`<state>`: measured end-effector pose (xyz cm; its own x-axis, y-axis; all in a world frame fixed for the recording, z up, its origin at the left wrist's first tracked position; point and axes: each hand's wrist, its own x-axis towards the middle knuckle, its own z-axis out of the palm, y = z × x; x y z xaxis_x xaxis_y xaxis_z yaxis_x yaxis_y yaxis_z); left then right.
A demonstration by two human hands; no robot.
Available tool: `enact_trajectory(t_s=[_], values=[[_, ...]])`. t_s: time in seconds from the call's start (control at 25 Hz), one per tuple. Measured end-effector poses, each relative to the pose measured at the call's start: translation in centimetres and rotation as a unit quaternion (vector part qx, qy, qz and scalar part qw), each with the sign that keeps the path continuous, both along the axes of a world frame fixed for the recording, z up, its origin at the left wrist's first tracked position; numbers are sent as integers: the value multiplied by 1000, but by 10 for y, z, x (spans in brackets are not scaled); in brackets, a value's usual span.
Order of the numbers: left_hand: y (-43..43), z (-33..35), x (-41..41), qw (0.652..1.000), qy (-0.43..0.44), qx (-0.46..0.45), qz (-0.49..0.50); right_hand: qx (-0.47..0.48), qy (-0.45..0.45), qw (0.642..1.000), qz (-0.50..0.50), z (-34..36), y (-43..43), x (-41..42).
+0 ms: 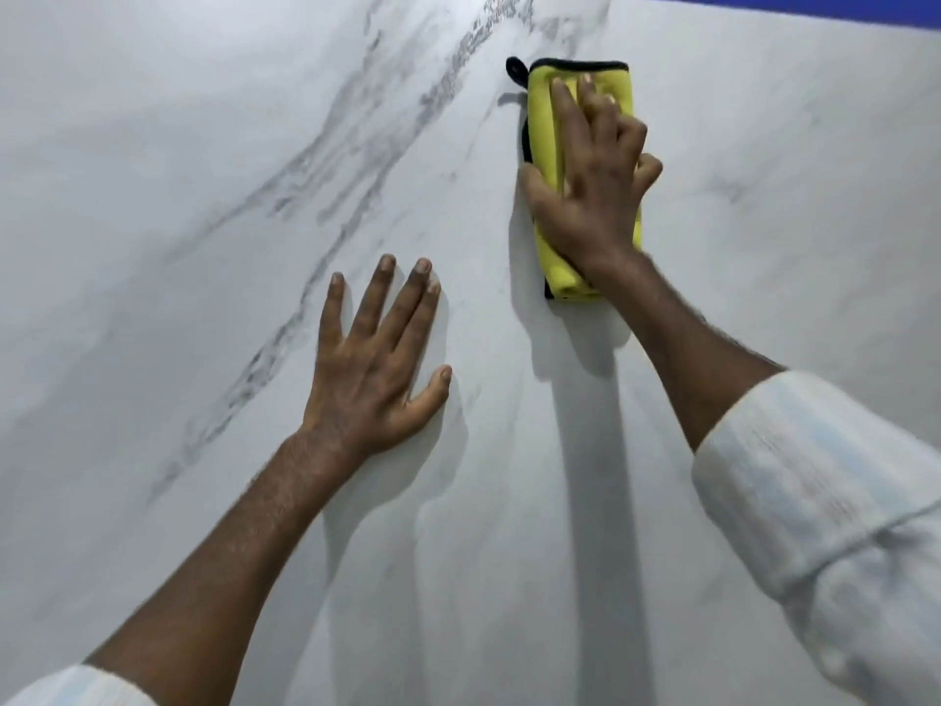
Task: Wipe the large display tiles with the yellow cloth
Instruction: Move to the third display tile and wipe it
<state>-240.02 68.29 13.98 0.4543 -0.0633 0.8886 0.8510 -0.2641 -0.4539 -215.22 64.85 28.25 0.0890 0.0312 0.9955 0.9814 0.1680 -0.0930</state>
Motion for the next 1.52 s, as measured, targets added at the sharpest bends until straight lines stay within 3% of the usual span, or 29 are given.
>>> enact_trajectory(t_s=[0.16, 0.32, 0.48, 0.64, 0.76, 0.88, 1.08, 1.16, 1.52], values=[[-14, 16, -6, 996, -17, -23, -88, 14, -17, 1000, 14, -45, 1, 0], [-11, 79, -31, 999, -20, 30, -10, 22, -2, 999, 30, -96, 7, -14], [8, 89, -29, 997, -35, 40, 54, 16, -9, 1000, 25, 6, 8, -9], [11, 87, -31, 997, -40, 50, 43, 3, 11, 1000, 28, 126, 8, -12], [10, 86, -31, 997, -39, 47, 38, -6, 21, 1000, 16, 147, 10, -22], [10, 84, -31, 998, -35, 36, 32, 10, -9, 1000, 10, 106, 10, -29], [12, 85, -31, 998, -31, 37, 26, 30, -44, 998, 23, -36, 7, -57], [11, 85, -31, 999, -30, 35, 26, 24, -34, 999, 30, -53, 7, -64], [12, 79, -36, 999, -14, 30, 8, -14, -63, 998, 26, 136, 4, -66]])
